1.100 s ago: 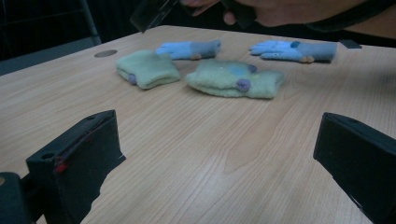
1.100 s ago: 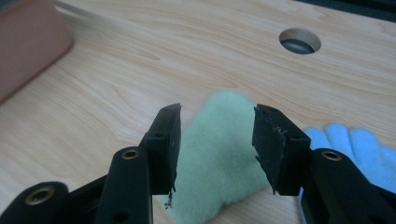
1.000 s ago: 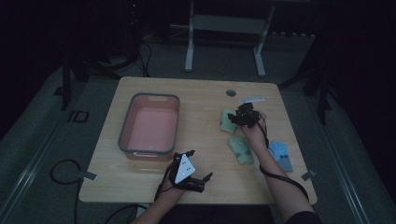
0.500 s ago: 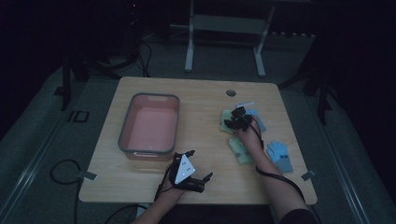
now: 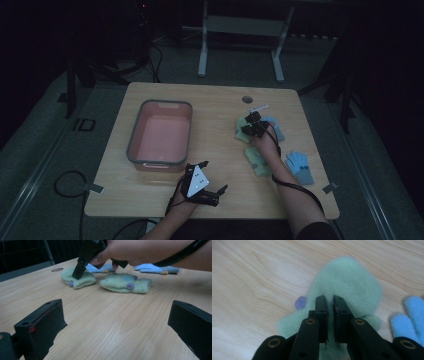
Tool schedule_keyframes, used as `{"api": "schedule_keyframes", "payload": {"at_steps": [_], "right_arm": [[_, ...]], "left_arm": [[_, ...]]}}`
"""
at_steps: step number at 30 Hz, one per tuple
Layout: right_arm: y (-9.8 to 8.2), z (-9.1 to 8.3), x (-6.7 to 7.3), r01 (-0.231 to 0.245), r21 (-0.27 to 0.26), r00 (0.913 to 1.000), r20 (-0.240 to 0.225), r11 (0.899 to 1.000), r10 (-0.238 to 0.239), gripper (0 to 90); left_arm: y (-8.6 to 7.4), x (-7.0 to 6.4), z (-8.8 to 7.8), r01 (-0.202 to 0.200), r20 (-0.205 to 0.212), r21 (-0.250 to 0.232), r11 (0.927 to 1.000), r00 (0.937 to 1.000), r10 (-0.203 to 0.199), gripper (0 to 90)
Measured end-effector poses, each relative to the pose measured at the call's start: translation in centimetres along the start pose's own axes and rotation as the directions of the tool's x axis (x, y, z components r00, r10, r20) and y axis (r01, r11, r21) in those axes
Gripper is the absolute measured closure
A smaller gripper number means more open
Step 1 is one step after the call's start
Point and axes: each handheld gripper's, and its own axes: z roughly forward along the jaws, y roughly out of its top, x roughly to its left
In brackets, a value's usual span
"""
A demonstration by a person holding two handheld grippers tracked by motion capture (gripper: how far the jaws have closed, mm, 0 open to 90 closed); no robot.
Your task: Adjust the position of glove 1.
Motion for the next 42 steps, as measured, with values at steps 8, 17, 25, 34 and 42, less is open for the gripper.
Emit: {"api": "schedule_keyframes", "payload": {"at_steps": [8,17,25,34,42], "right_arm": [[0.7,-3.6,2.4,0.073,-0.079,0.9956,-0.053,0.994,-0.077,84.1],[1.2,-8.7,6.2,0.171,-0.173,0.9764,-0.101,0.97,-0.191,84.1],[-1.1,-11.7,8.4,0.232,-0.215,0.9555,-0.133,0.949,-0.263,84.1],[-5.4,-10.0,10.1,0.203,-0.192,0.9636,-0.135,0.96,-0.231,84.0],[-7.7,-7.4,11.1,0.188,-0.151,0.9725,-0.111,0.971,-0.205,83.9]], "left_arm": [[0.0,0.0,0.0,0.001,0.001,0.001,1.0,1.0,-0.001,0.6],[0.0,0.0,0.0,0.003,0.003,-0.001,1.0,1.0,-0.003,0.6],[0.0,-0.1,0.0,-0.009,-0.009,0.002,1.0,0.9999,0.009,0.7],[0.0,-0.1,0.0,-0.011,-0.005,-0.001,0.9999,0.9999,0.011,0.7],[0.0,-0.1,0.0,-0.013,-0.003,0.002,0.9999,0.9999,0.013,0.7]]}}
